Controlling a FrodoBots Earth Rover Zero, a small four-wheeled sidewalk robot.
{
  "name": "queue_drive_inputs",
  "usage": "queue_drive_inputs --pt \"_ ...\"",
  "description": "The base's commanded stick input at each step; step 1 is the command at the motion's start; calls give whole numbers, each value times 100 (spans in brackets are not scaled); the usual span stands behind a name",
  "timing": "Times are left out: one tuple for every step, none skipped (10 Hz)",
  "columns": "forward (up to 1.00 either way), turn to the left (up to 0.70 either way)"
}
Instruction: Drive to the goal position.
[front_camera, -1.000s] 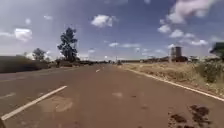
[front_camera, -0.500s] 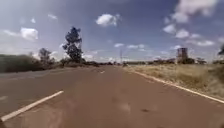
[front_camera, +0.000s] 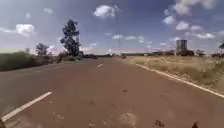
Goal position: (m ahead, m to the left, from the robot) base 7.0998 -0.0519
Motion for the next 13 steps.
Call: queue_drive_inputs --pt "100 2" --pt "100 2" --pt "100 2" --pt "100 2" --pt "100 2" --pt "100 2" --pt "100 2" --pt "100 2" --pt "100 2" --pt "100 2" --pt "100 2" --pt "100 2" --pt "100 2"
